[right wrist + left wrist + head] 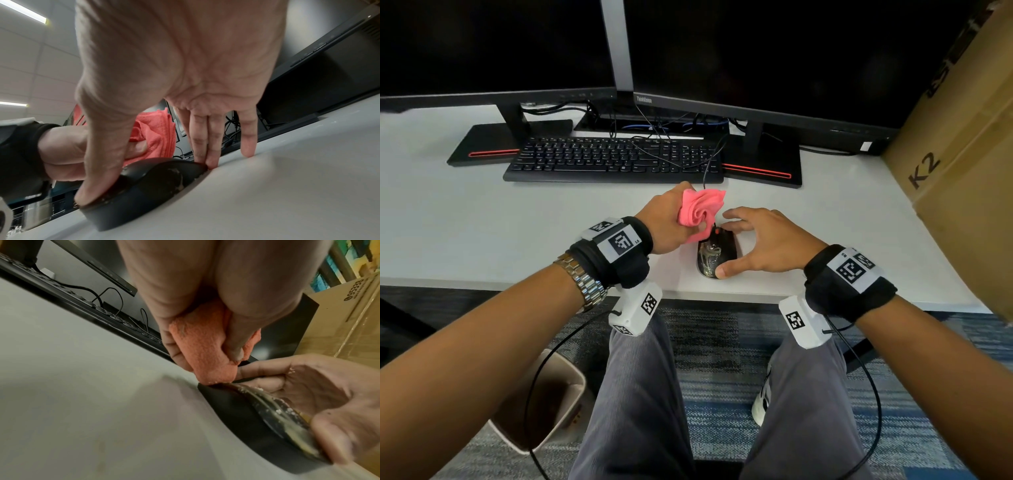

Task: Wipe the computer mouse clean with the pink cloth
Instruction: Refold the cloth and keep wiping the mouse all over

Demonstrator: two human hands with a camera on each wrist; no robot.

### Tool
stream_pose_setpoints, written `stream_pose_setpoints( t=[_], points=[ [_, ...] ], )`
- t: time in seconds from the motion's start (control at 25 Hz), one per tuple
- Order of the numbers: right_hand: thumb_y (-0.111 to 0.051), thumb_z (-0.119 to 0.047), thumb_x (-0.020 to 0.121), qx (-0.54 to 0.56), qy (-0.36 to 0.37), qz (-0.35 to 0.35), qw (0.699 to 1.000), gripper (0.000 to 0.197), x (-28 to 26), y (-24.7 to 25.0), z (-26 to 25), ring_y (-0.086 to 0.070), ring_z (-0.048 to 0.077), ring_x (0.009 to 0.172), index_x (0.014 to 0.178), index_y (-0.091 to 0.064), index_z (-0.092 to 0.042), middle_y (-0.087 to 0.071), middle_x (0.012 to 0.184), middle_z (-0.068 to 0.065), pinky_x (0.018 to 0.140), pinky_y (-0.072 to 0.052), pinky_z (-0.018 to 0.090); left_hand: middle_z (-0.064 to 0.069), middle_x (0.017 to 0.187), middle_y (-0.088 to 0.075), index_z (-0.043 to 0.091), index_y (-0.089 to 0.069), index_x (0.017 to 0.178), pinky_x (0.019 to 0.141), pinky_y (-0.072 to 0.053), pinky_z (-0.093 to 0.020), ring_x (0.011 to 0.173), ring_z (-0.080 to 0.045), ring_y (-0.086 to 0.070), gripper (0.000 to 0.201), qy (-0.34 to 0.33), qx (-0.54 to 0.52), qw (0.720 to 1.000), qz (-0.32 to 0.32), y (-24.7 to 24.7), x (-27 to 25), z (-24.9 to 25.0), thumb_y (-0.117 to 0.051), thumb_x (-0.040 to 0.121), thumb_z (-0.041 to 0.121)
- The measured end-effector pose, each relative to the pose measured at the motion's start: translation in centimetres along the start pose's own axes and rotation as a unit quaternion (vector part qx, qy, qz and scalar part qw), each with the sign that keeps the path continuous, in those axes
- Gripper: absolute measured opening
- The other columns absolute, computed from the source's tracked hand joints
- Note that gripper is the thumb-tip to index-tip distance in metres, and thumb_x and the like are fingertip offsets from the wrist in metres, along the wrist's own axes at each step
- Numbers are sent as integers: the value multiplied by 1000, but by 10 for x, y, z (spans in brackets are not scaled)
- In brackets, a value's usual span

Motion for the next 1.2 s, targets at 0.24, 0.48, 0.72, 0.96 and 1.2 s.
stream_pose_setpoints(
  t=[0.24, 0.48, 0.72, 0.96, 1.2],
  points=[
    [-91, -52, 59, -9, 21, 1, 1000, 105, -1, 1, -3, -52, 9, 133, 148, -46, -16, -58, 145, -3, 112, -38, 29, 6, 84, -51, 10, -54, 99, 75, -50, -38, 74, -17, -55, 31, -11, 0, 1000, -19, 1, -10, 0, -65, 76, 28],
    [-87, -52, 65, -36, 47, -14, 998, 87, -4, 2, -6, -54, 10, 129, 141, -56, -20, -61, 140, -5, 104, -38, 24, 7, 83, -52, 12, -53, 100, 77, -51, -38, 74, -18, -56, 26, -1, 8, 1000, -9, 0, -9, 0, -68, 81, 22],
    [-88, -51, 65, -46, 52, -26, 997, 92, -4, 4, 0, -50, 10, 135, 145, -52, -22, -56, 146, -7, 102, -32, 20, 5, 84, -52, 13, -52, 98, 74, -45, -29, 77, -19, -56, 31, 16, 14, 1000, 2, 5, -4, 4, -68, 78, 29],
    [-86, -55, 65, -51, 49, -23, 997, 93, -2, 1, 3, -47, 11, 137, 146, -51, -25, -54, 148, -8, 108, -33, 24, 9, 81, -51, 21, -49, 91, 74, -47, -33, 74, -17, -55, 25, 13, -11, 1000, -10, 0, -18, 4, -63, 74, 32],
    [-87, -55, 64, -48, 44, -16, 998, 94, -2, 1, 4, -48, 12, 137, 146, -52, -24, -54, 148, -6, 108, -33, 24, 6, 84, -58, 25, -50, 94, 75, -49, -32, 82, -23, -60, 25, 38, -25, 999, 24, 4, -30, 4, -70, 79, 24]
  ],
)
Point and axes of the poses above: each hand's wrist, its own x-axis towards the middle knuckle, its own y-axis out of the back of the hand, z = x × y, the point moved 6 cm from there along x, towards the middle knuckle
